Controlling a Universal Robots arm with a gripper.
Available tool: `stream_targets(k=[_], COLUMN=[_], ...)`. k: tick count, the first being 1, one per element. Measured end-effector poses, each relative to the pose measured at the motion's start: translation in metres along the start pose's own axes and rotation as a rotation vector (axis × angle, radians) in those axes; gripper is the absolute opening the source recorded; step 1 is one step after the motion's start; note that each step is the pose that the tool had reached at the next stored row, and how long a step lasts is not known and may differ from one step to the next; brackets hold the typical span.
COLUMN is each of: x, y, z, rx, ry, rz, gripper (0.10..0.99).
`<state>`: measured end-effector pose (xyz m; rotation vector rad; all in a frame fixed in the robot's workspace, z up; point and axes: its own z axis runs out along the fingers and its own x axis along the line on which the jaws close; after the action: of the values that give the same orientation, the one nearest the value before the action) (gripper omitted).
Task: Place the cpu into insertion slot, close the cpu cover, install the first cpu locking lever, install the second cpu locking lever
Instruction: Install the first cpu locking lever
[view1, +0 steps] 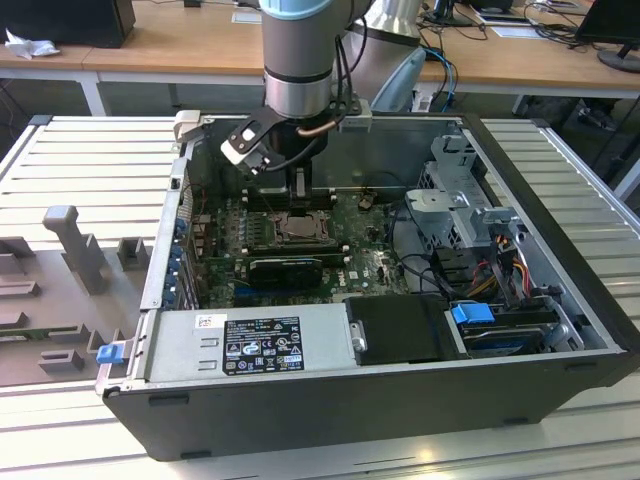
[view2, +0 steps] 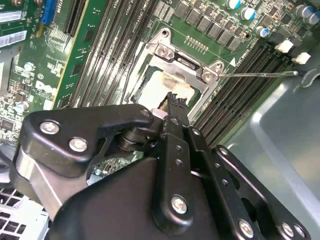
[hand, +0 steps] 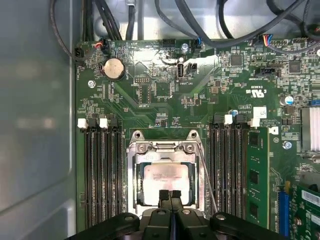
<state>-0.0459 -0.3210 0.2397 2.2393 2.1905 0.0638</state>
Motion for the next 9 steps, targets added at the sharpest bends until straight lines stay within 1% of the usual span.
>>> stream_targets(k=[1, 5, 6, 7, 9], x=[0.0002, 0.0007, 0.0007, 0.0007, 0.0007], y=[0.0003, 0.0010, 0.0011, 0.0011, 0.0011], z=[-0.0079, -0.0277, -0.0309, -0.0308, -0.0307], rx=[0.000, 0.000, 0.000, 0.000, 0.001], ry=[0.0000, 0.0008, 0.0006, 0.0009, 0.0018], rz=[0.000, 0.000, 0.000, -0.006, -0.045], gripper=[0.106, 0.106, 0.106, 0.106, 0.106])
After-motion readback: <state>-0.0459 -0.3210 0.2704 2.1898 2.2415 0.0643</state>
